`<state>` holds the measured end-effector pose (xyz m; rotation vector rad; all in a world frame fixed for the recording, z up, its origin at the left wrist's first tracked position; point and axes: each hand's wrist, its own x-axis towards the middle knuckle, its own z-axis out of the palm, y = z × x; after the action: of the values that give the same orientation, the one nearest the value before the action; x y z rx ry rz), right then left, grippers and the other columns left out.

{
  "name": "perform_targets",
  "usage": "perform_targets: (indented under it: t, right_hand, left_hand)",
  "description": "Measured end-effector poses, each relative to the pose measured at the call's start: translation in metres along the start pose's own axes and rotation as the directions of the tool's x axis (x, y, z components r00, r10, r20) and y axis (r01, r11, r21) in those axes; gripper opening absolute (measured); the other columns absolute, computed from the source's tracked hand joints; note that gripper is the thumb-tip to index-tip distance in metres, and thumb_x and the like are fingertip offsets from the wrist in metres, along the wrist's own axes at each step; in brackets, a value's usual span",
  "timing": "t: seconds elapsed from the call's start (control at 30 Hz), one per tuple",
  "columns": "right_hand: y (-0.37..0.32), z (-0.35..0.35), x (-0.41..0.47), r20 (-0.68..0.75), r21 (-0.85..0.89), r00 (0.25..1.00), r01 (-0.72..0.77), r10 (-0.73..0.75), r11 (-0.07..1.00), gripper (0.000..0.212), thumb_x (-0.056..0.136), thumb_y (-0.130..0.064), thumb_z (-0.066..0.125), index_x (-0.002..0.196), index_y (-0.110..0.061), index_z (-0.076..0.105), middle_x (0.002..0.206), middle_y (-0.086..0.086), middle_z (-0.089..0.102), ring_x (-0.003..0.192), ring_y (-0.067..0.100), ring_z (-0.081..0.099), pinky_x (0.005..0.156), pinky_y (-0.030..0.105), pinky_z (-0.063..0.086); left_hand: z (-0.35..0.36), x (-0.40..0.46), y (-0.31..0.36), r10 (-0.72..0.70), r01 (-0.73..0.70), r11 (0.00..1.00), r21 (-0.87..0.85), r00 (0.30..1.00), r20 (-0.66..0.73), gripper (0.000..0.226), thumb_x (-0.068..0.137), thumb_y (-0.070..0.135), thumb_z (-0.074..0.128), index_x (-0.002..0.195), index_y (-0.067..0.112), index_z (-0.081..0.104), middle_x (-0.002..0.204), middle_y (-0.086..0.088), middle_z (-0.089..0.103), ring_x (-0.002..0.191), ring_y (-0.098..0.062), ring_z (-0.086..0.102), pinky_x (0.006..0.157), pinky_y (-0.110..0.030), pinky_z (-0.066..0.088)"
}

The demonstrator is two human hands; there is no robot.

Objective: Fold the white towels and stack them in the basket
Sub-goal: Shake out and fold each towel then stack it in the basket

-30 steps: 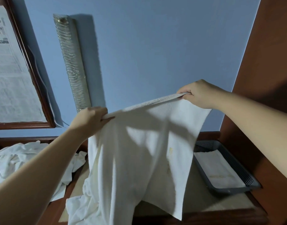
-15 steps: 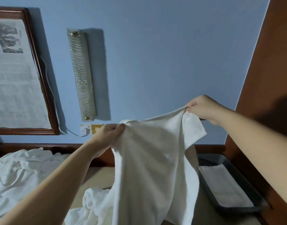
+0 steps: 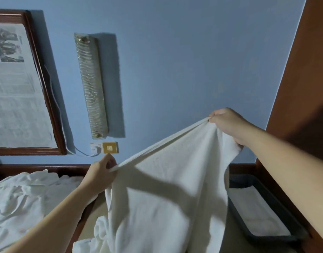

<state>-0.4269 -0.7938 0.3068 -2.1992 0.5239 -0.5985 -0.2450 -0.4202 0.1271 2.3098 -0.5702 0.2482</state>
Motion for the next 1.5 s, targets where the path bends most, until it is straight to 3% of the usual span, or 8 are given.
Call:
perform_targets:
  t: [0.13,0.27,0.37,0.47,0.63,0.87,1.2,1.5]
  right_hand:
    - [0.008,-0.013,0.002,-0.153,-0.096,0.988,-0.003,-0.012,0.995,0.035,0.092,-0.021,0.052,0.11,0.004,0.068,0.103,0.024,0.07,0.085,0.03,0.062,0.077,0.037,0.045]
    - [0.012,-0.02,0.0,-0.144,-0.306,0.987,0.019,-0.066,0.952,0.036,0.088,-0.03,0.048,0.097,0.0,0.066,0.08,0.003,0.06,0.073,0.024,0.055,0.067,0.034,0.041]
    - [-0.002,-0.007,-0.012,0.031,-0.476,0.999,0.054,-0.044,0.878,0.025,0.08,-0.034,0.062,0.102,-0.03,0.072,0.104,-0.01,0.069,0.094,0.017,0.065,0.085,0.034,0.054]
    - [-0.027,0.022,-0.034,0.359,-0.399,0.932,0.198,-0.046,0.895,0.064,0.073,-0.05,0.082,0.132,-0.052,0.057,0.133,-0.017,0.059,0.115,0.008,0.06,0.103,0.033,0.049]
    - [-0.047,0.069,-0.047,0.349,-0.465,0.918,0.346,-0.19,0.815,0.045,0.089,-0.063,0.066,0.128,-0.044,0.055,0.102,-0.018,0.063,0.103,0.017,0.064,0.083,0.036,0.053]
    - [-0.039,0.044,-0.035,0.241,-0.457,0.92,0.388,-0.309,0.8,0.022,0.095,-0.046,0.065,0.084,-0.03,0.054,0.087,-0.01,0.062,0.082,0.013,0.058,0.063,0.032,0.041]
    - [-0.024,0.007,-0.029,0.091,-0.518,0.951,0.3,-0.297,0.801,0.022,0.094,-0.047,0.066,0.084,-0.03,0.055,0.084,-0.012,0.062,0.077,0.009,0.057,0.06,0.03,0.037]
    - [0.03,-0.02,-0.003,-0.047,-0.66,0.991,0.061,-0.122,0.749,0.02,0.097,-0.045,0.058,0.09,-0.028,0.053,0.095,-0.004,0.065,0.081,0.02,0.059,0.065,0.034,0.04]
  left_hand:
    - [0.012,-0.018,-0.038,-0.078,0.06,0.994,-0.09,0.973,-0.218,0.012,0.093,0.028,0.078,0.089,0.032,0.067,0.085,0.01,0.068,0.078,-0.013,0.064,0.065,-0.033,0.048]
    - [0.011,-0.01,-0.009,-0.099,0.063,0.979,-0.194,0.978,-0.182,0.016,0.105,0.033,0.059,0.094,0.045,0.063,0.084,0.007,0.073,0.082,-0.022,0.069,0.07,-0.035,0.052]
    - [0.008,0.008,0.047,0.068,-0.085,0.983,-0.164,0.992,-0.104,0.019,0.104,0.024,0.06,0.1,0.042,0.062,0.082,0.015,0.067,0.078,-0.009,0.063,0.069,-0.019,0.045]
    - [0.005,0.018,0.116,0.313,-0.316,0.948,-0.034,0.948,-0.059,0.014,0.099,0.027,0.066,0.109,0.035,0.073,0.087,0.018,0.067,0.08,-0.009,0.06,0.07,-0.025,0.044]
    - [-0.004,0.021,0.193,0.46,-0.459,0.888,0.042,0.885,-0.069,0.007,0.097,0.038,0.065,0.1,0.038,0.072,0.078,0.015,0.064,0.076,-0.012,0.056,0.059,-0.027,0.042]
    - [-0.007,0.02,0.155,0.324,-0.327,0.944,0.051,0.944,0.062,0.044,0.087,0.067,0.07,0.08,0.025,0.058,0.063,0.003,0.06,0.062,-0.012,0.058,0.058,-0.034,0.045]
    - [0.041,-0.005,0.032,0.018,-0.005,0.995,-0.098,0.991,0.133,0.028,0.084,0.056,0.079,0.087,0.03,0.07,0.071,0.007,0.07,0.066,-0.009,0.067,0.066,-0.035,0.056]
    - [-0.001,0.005,0.029,0.03,-0.029,0.999,0.014,0.999,-0.044,0.026,0.081,0.038,0.085,0.081,0.029,0.061,0.072,0.009,0.065,0.07,-0.017,0.062,0.065,-0.035,0.052]
